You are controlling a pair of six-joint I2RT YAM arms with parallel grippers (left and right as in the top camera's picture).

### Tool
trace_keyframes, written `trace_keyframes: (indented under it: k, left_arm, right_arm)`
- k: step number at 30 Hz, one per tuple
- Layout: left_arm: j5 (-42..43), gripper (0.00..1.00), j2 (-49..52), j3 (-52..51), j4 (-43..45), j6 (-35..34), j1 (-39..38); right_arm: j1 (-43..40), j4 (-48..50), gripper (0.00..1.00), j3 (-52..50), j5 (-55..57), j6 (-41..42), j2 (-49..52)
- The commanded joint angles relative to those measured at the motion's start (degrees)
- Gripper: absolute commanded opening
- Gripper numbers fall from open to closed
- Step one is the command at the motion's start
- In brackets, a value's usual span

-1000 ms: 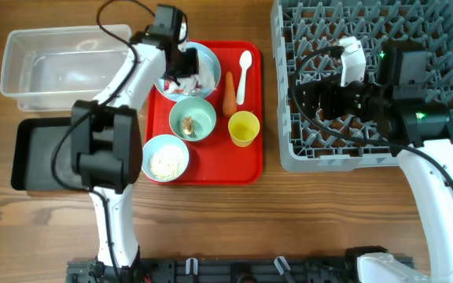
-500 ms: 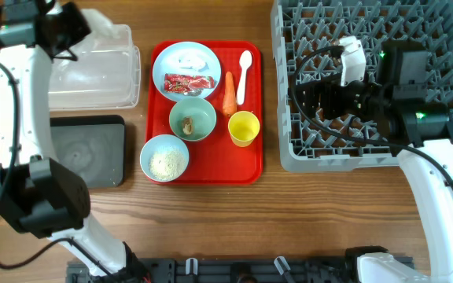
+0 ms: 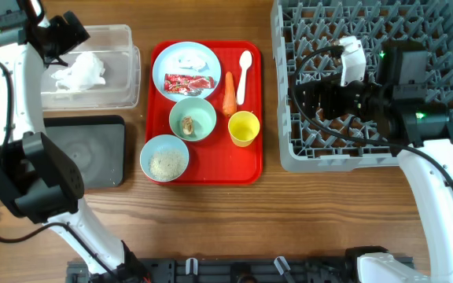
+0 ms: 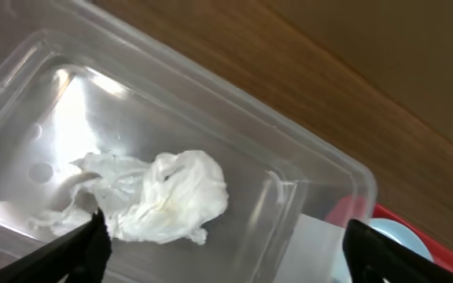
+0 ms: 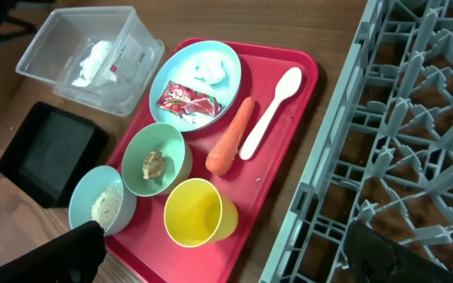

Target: Sort waste into correct bins and load items into the dishwasher rack

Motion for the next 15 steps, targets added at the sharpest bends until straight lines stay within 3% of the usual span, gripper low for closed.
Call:
trace_keyframes:
  k: [1, 5, 8, 11, 15]
  left_arm:
    - [9.73, 0.92, -5.33, 0.15, -1.09, 6.73, -3.52]
    - [11.13, 0.94, -4.79, 0.13, -3.52, 15.47, -12.11]
    - [2.89, 0.98, -0.85, 0.13, -3.08, 21.16, -21.64]
    - [-0.96, 0.98, 3.87, 0.13, -0.63, 20.31, -25.90]
    - [-0.94, 0.98, 10.58, 0.13, 4.61, 12.61, -27.85]
  right_arm:
    - [0.22, 0.07, 1.00, 1.07, -0.04, 0.66, 0.55]
    - [0.22, 0.04, 1.00, 1.07, 0.20, 0.68, 0.55]
    - [0.22, -0.04, 1.00, 1.07, 0.39, 0.66, 0.55]
    - [0.22, -0.07, 1.00, 1.07, 0.39, 0.66, 0.55]
    - [0.22, -0.26, 1.00, 1.07, 0.39, 0.66, 0.55]
